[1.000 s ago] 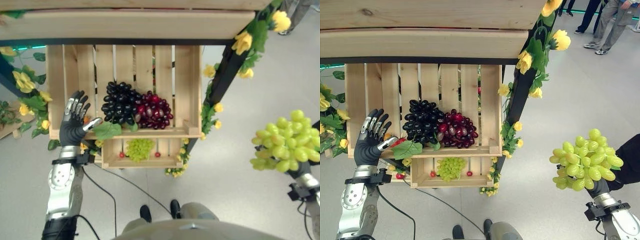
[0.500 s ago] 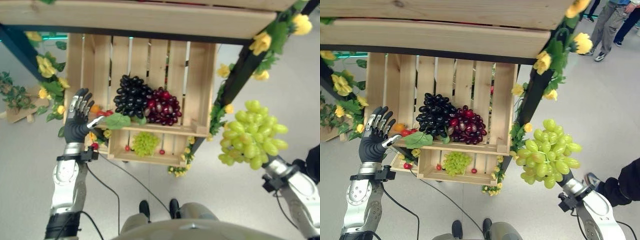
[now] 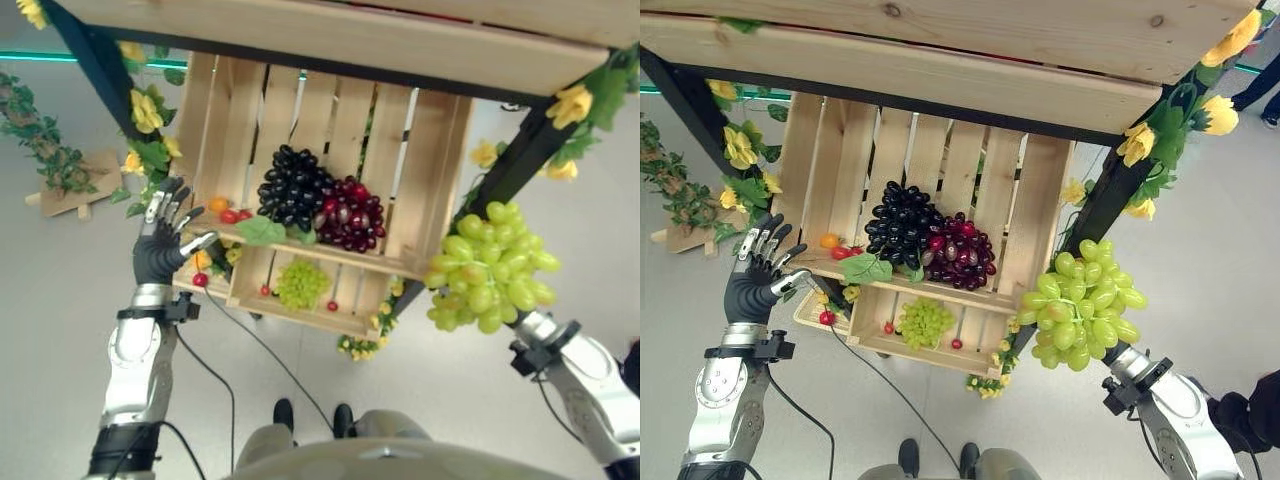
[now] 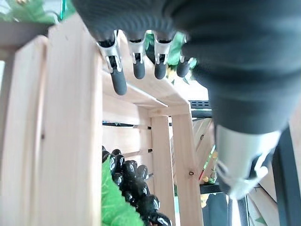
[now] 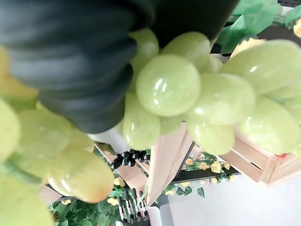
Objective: Pick up the fruits from the basket on one side to the basket on the other side
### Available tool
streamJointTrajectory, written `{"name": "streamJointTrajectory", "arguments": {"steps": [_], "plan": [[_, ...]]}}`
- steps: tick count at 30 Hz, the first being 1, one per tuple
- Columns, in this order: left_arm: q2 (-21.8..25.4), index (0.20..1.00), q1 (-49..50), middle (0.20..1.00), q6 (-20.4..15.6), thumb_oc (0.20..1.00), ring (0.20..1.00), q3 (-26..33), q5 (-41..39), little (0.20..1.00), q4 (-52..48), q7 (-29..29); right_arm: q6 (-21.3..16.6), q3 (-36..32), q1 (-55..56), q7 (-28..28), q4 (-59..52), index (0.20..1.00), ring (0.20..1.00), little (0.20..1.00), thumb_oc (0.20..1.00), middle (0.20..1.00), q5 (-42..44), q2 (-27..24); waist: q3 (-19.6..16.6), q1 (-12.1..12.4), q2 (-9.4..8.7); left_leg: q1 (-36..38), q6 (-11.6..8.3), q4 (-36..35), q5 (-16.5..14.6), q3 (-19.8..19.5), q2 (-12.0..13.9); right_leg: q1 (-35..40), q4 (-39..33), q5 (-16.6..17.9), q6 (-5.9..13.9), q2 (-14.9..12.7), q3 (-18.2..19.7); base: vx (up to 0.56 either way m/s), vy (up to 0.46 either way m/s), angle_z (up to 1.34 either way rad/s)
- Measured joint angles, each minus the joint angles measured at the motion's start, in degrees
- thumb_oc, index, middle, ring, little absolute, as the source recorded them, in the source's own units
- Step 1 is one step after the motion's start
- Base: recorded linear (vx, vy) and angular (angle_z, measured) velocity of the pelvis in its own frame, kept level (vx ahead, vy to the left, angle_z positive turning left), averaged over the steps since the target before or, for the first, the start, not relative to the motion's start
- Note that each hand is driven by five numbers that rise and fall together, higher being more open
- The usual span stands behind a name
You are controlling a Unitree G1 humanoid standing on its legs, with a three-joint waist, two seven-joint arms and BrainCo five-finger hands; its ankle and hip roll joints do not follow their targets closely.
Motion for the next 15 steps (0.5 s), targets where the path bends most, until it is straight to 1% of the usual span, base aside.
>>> {"name": "streamJointTrajectory", "arguments": {"steps": [7, 15], "plan": [[-0.1, 1.0, 0.6, 1.0, 0.1, 1.0, 1.0, 0.0, 0.0, 1.0, 0.2, 0.1, 0.1, 0.4, 0.0, -0.9, 0.1, 0.2, 0.2, 0.2, 0.2, 0.2, 0.2, 0.1, -0.4, 0.0, 0.0, -1.0, -0.24, 0.8, 0.3, -1.6, 0.3, 0.0, -0.3, 0.0, -0.03, 0.1, -1.9, 0.01, 0.004, 0.1], [-0.5, 1.0, 0.5, 1.0, 0.5, 1.0, 1.0, -1.0, 0.0, 1.0, 1.2, 0.4, 0.4, 1.5, -0.2, -3.3, 0.1, 0.2, 0.2, 0.2, 0.2, 0.2, 0.1, -0.1, -1.5, 0.3, 0.3, -1.1, -0.47, 0.9, 0.5, -1.9, 0.5, 0.0, -0.3, 0.0, -0.04, 0.2, -2.2, 0.01, 0.005, 0.01]]}}
